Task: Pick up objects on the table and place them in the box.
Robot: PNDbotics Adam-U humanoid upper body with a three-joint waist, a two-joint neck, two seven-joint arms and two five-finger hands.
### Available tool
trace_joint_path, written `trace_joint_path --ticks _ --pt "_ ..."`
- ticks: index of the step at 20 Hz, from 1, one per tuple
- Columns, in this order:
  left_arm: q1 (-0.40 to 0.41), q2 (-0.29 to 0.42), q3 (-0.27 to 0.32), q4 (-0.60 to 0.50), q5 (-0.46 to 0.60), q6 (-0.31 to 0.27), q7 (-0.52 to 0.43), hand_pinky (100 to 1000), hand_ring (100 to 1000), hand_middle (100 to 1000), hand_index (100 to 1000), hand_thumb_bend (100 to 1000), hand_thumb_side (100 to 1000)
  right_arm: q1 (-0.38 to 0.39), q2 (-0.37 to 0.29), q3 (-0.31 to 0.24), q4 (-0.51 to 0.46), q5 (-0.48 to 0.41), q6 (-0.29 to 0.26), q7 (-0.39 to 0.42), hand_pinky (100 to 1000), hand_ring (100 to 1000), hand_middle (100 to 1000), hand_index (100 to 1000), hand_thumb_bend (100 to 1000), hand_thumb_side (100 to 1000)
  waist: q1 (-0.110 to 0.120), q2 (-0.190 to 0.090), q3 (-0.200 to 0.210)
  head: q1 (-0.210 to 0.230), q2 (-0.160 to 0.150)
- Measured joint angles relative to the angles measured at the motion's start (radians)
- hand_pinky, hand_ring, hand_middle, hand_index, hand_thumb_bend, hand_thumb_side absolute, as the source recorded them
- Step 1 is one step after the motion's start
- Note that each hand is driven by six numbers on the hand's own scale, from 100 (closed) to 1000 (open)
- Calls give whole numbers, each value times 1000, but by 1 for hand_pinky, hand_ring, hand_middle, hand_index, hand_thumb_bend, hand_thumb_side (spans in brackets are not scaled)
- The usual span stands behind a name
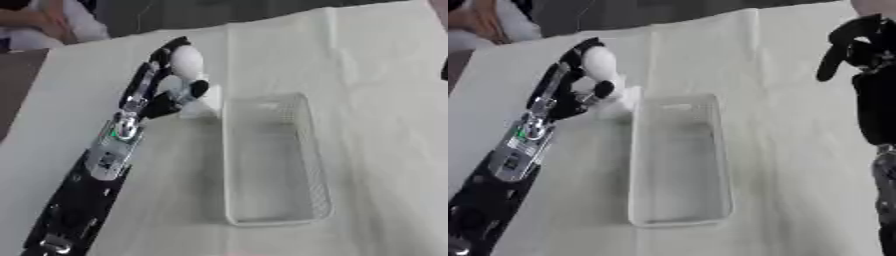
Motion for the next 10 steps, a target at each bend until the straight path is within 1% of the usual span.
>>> trace_joint_path --ticks 4,10 --pt "2 -23 -13 18 1 -5 6 643 854 835 918 1000 705 0 0 0 -2 3 3 0 448 660 905 912 100 842 4 1 -2 -4 0" --pt "2 -40 -17 29 0 -6 32 625 848 835 928 1000 697 0 0 0 -5 4 6 -2 444 657 903 910 100 840 11 1 -2 -4 0"
